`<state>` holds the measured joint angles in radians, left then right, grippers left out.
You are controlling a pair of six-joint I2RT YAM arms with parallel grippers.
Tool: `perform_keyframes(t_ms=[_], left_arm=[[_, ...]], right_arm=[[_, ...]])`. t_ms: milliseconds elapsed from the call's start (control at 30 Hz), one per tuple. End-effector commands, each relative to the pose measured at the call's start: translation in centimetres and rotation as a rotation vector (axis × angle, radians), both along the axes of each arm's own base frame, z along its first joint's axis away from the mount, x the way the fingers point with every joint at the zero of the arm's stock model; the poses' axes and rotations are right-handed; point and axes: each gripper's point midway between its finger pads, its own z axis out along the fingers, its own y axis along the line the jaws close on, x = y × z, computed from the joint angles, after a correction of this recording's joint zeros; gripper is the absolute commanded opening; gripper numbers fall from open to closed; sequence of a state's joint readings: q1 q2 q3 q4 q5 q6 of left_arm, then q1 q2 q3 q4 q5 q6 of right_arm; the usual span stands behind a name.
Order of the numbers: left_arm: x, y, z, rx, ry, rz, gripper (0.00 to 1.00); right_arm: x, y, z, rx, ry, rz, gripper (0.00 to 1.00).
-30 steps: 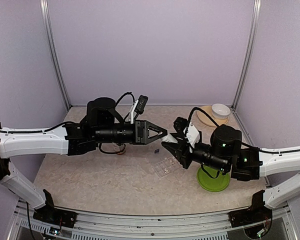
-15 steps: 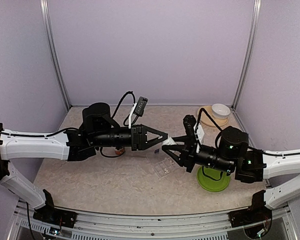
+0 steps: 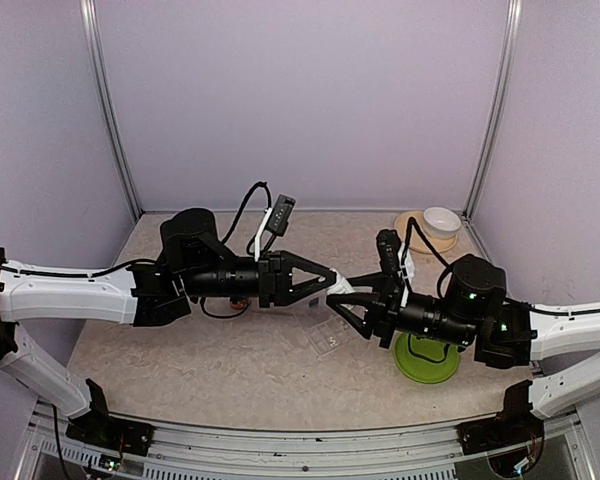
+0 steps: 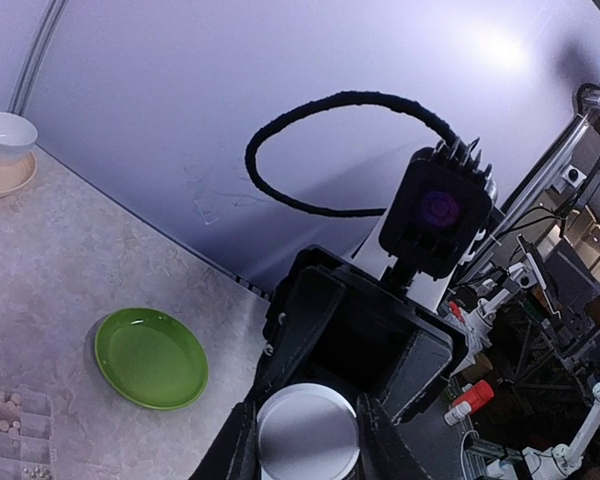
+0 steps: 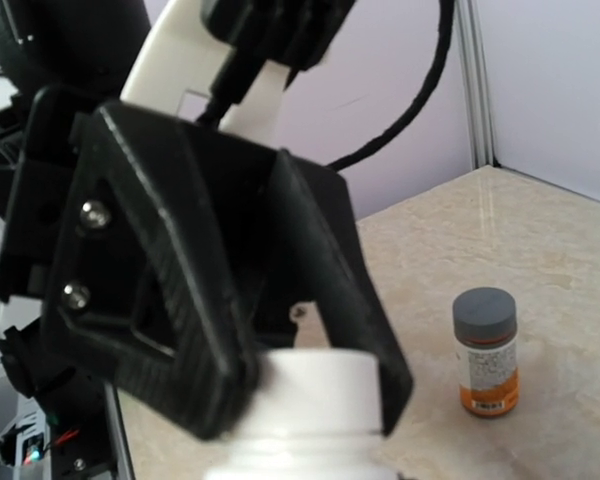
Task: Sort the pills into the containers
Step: Screw the lid of the pill bottle onto the pill bottle, then place the pill bottle at the center of the board.
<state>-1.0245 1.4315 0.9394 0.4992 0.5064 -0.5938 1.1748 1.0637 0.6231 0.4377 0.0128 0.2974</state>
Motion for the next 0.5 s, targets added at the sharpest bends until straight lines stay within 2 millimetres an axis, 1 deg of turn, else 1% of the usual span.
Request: perform_keyframes(t_ms=[0,167,267,367,467], left_arm=[[-1.1,0.2,2.6,-0.044,-0.054,-0.030,0.11],[0.1,0.6,2.3,-0.023,-0.034,0.033,0.11],[1.3,1.0,1.8,0.011,-0.022,0.096,0.11],[2.8,1.6,0.7,0.072,-0.021,0.169,0.12],[4.4,2.5,-0.9,0.140,-0.021,0.239,0.12]], right_arm=[[1.4,-0.4,0.4,0.001,0.002,-0.061,0.45],[2.2,-0.5,-0.2,-0.045,-0.019,-0.107,0.74],[2.9,-0.9,-0.9,-0.087,-0.029,-0.148,0.98],[3.3,-1.4,-1.3,-0.122,-0.043,-0.182,1.00],[3.7,-2.0,-1.5,-0.150,-0.055,-0.212,1.00]])
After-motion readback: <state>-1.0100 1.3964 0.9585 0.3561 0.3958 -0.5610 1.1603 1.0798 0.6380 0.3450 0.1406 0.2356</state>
